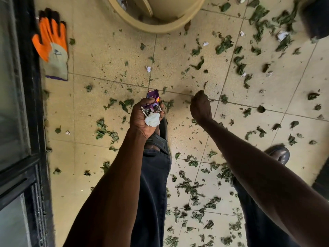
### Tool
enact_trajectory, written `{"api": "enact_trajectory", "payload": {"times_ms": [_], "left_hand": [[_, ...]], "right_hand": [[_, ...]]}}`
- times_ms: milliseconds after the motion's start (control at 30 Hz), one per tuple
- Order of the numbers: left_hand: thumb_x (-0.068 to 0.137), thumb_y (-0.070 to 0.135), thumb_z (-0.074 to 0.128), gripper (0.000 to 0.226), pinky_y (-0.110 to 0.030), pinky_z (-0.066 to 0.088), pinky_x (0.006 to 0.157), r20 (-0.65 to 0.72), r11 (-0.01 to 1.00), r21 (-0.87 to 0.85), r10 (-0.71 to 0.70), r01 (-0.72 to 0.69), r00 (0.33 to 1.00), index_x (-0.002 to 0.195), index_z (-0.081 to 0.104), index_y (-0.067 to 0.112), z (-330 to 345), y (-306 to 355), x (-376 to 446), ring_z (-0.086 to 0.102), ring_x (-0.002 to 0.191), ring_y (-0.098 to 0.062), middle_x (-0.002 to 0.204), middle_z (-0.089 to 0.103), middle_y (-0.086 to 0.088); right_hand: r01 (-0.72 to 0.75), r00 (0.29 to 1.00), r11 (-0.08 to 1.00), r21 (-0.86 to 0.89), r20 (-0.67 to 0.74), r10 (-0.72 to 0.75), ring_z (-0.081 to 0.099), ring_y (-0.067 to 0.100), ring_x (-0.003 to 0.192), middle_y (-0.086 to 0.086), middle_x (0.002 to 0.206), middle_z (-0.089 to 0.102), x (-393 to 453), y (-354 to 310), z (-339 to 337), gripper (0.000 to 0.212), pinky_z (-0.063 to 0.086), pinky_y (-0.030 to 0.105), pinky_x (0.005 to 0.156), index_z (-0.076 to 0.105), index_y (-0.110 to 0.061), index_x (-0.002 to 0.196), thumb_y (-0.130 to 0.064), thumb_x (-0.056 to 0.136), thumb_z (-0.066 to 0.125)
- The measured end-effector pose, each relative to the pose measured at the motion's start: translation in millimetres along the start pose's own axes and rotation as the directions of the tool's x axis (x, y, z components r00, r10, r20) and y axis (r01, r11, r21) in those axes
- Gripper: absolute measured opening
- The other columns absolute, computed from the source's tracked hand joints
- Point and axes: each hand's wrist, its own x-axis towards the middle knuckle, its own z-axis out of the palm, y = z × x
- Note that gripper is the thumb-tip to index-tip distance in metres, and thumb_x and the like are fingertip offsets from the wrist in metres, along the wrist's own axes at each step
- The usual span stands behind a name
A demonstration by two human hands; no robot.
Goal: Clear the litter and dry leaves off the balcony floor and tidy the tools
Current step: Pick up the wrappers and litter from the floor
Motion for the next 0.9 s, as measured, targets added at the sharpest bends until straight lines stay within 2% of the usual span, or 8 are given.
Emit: {"api": "enact_trajectory", "payload": {"times_ms": [67, 167, 233, 367, 500, 700, 833, 900], "left_hand": [[0.049, 0.020, 0.086, 0.043, -0.026, 0.048, 0.054, -0.023, 1.000, -0.020, 0.005, -0.006, 1.000, 0.087, 0.067, 0.009, 0, 8, -6, 0.061, 0.063, -0.019, 0.077, 0.064, -0.004], [0.067, 0.019, 0.066, 0.010, -0.021, 0.045, 0.051, -0.058, 0.998, -0.043, 0.040, -0.043, 0.998, 0.072, 0.072, 0.013, -3, 24, -12, 0.060, 0.056, -0.017, 0.068, 0.065, -0.001], [0.060, 0.016, 0.072, 0.010, -0.021, 0.048, 0.052, -0.070, 0.993, -0.088, 0.074, -0.080, 0.995, 0.070, 0.073, 0.013, -11, 39, -12, 0.063, 0.058, -0.016, 0.068, 0.066, 0.000], [0.043, 0.017, 0.089, 0.040, -0.023, 0.050, 0.057, -0.037, 0.992, -0.078, 0.100, -0.103, 0.994, 0.079, 0.073, 0.012, -31, 66, -6, 0.064, 0.065, -0.016, 0.074, 0.067, 0.000], [0.068, 0.018, 0.067, 0.016, -0.022, 0.048, 0.057, -0.108, 0.991, -0.073, 0.106, -0.115, 0.988, 0.083, 0.069, 0.013, -43, 84, 1, 0.061, 0.064, -0.017, 0.075, 0.064, -0.001], [0.081, 0.019, 0.053, 0.010, -0.023, 0.046, 0.063, -0.120, 0.994, 0.001, 0.108, -0.109, 0.987, 0.087, 0.060, 0.015, -49, 89, 9, 0.057, 0.071, -0.017, 0.084, 0.057, -0.002], [0.083, 0.015, 0.056, 0.010, -0.023, 0.046, 0.059, -0.133, 0.994, -0.011, 0.110, -0.112, 0.985, 0.080, 0.065, 0.012, -40, 80, 7, 0.058, 0.069, -0.018, 0.079, 0.060, -0.003], [0.075, 0.013, 0.062, 0.009, -0.024, 0.047, 0.058, -0.131, 0.992, -0.034, 0.112, -0.118, 0.985, 0.083, 0.064, 0.011, -28, 72, -1, 0.058, 0.069, -0.019, 0.079, 0.060, -0.004]], "right_hand": [[-0.020, 0.999, 0.990, 0.140, 0.035, 0.016, 0.046, 0.015, 0.058, 0.002, 0.074, 0.051, -3, -18, 4, 0.011, 0.039, 0.034, 0.050, 0.042, 0.001, 0.106, -0.004, 0.097, 0.040], [-0.153, 0.976, 0.910, 0.385, 0.202, 0.078, 0.051, 0.020, 0.055, 0.017, 0.092, 0.062, 3, -52, 11, 0.020, 0.039, 0.028, 0.039, 0.042, -0.005, 0.115, -0.003, 0.095, 0.046], [-0.167, 0.967, 0.889, 0.427, 0.248, 0.062, 0.050, 0.018, 0.052, 0.016, 0.089, 0.063, 15, -80, 21, 0.024, 0.036, 0.024, 0.038, 0.049, -0.008, 0.114, 0.001, 0.092, 0.043], [0.047, 0.986, 0.996, 0.076, 0.155, -0.058, 0.064, 0.032, 0.084, 0.017, 0.101, 0.068, 44, -129, 47, 0.023, 0.047, 0.033, 0.065, 0.060, -0.008, 0.109, -0.009, 0.094, 0.043], [0.231, 0.967, 0.949, -0.215, 0.156, -0.200, 0.065, 0.036, 0.091, 0.019, 0.111, 0.065, 68, -158, 68, 0.036, 0.045, 0.038, 0.066, 0.036, -0.009, 0.131, -0.029, 0.102, 0.043], [0.423, 0.898, 0.800, -0.426, 0.316, -0.307, 0.060, 0.038, 0.104, 0.023, 0.129, 0.052, 85, -152, 81, 0.048, 0.054, 0.045, 0.083, 0.027, -0.005, 0.145, -0.010, 0.099, 0.042], [-0.019, 0.967, 0.998, 0.054, 0.253, 0.004, 0.057, 0.024, 0.080, 0.011, 0.103, 0.058, 76, -142, 63, 0.031, 0.043, 0.027, 0.051, 0.048, -0.002, 0.126, -0.005, 0.097, 0.038], [-0.267, 0.943, 0.870, 0.415, 0.297, 0.148, 0.053, 0.019, 0.053, 0.012, 0.072, 0.058, 58, -130, 43, 0.016, 0.035, 0.022, 0.046, 0.054, -0.003, 0.086, 0.000, 0.096, 0.041]]}}
